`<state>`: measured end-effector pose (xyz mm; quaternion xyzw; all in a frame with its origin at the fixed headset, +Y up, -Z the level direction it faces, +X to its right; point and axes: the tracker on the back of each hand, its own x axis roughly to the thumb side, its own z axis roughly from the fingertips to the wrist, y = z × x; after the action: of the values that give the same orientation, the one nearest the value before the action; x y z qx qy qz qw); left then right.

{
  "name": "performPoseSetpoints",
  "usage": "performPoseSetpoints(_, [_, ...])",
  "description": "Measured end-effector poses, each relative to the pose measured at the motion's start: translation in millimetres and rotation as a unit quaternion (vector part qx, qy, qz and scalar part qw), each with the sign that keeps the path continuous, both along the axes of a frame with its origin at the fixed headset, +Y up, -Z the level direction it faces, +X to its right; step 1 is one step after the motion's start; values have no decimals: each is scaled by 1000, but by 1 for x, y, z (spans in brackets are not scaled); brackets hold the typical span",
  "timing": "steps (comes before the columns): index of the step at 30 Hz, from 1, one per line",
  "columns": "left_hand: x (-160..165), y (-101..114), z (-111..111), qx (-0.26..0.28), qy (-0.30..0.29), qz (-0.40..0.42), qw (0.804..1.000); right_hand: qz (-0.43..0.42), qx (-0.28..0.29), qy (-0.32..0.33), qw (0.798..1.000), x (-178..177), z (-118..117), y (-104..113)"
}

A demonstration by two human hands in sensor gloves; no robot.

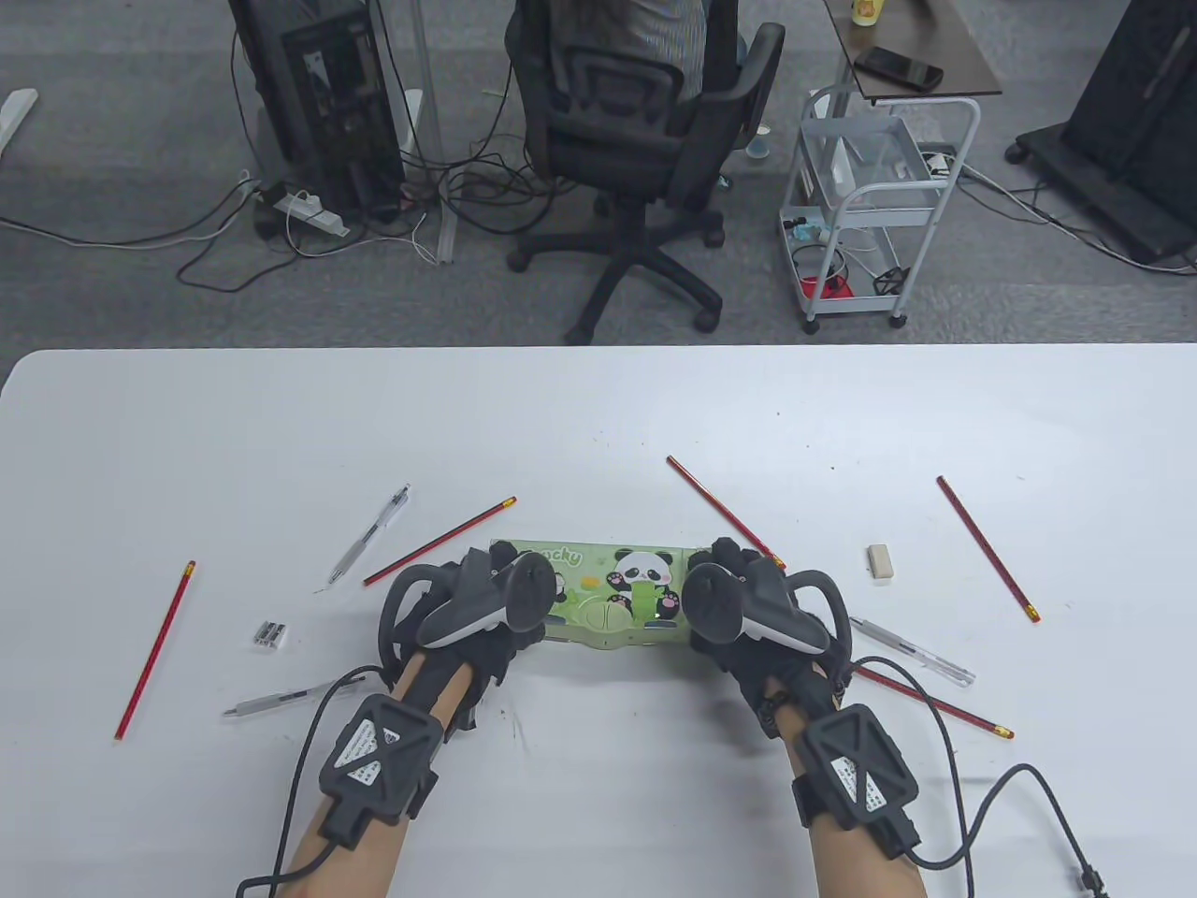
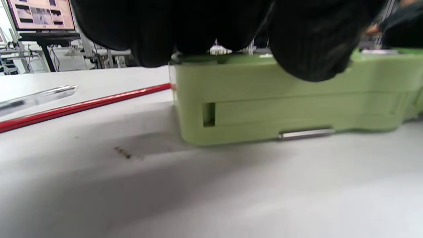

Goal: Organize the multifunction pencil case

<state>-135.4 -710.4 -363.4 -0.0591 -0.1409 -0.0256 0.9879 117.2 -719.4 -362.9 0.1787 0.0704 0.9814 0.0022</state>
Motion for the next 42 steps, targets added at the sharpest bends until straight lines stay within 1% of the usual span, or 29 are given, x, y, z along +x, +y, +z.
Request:
performPoseSetpoints(1, [0,-1,0,16,-3,0,1000,0,1,0,1000,0,0,0])
performPoseSetpoints(4, [0,-3,1,40,-25,-24,999,1,2,1,1000,0,-1,0])
performPoseSetpoints(5, [2,-5,3,52,-35,-39,997,0,2,1,1000,0,-1,0])
performPoseSetpoints(7, [7,-11,7,59,-45,-79,994,1,2,2,1000,-1,-1,1])
performPoseSetpoints(8, [10,-12,9,74,-47,-100,991,4,3,2,1000,-1,-1,1])
performPoseSetpoints(9, [12,-12,9,82,-50,-107,990,5,3,2,1000,-1,-1,1])
performPoseSetpoints(13, [15,-16,11,90,-61,-118,987,5,4,2,1000,-2,-1,1])
performPoseSetpoints(18, [15,-16,10,97,-64,-119,986,4,2,2,1000,-2,-2,2])
performPoseSetpoints(21, [15,-15,11,110,-68,-120,984,1,4,2,1000,-2,-2,2])
performPoseSetpoints(23, [15,-13,12,110,-68,-121,984,-3,3,1,1000,-2,-2,2])
performPoseSetpoints(25, [13,-6,11,113,-69,-110,985,-3,4,1,1000,-2,-2,2])
performPoseSetpoints(26, [12,-2,11,114,-60,-102,986,-2,4,1,1000,-2,-2,2])
performPoseSetpoints(30, [8,22,1,84,-40,-51,994,11,6,4,1000,-2,-2,2])
performPoseSetpoints(33, [3,40,-12,43,-20,1,999,3,-1,10,1000,1,-1,2])
performPoseSetpoints(35, [0,48,-21,20,-11,36,999,3,-5,12,1000,2,0,2])
performPoseSetpoints(38, [-7,52,-38,-19,13,79,997,6,-6,17,1000,3,1,3])
performPoseSetpoints(40, [-13,52,-51,-58,39,108,992,4,-6,17,1000,2,2,3])
performPoseSetpoints(42, [-17,51,-63,-60,57,137,987,10,-5,17,1000,1,2,3])
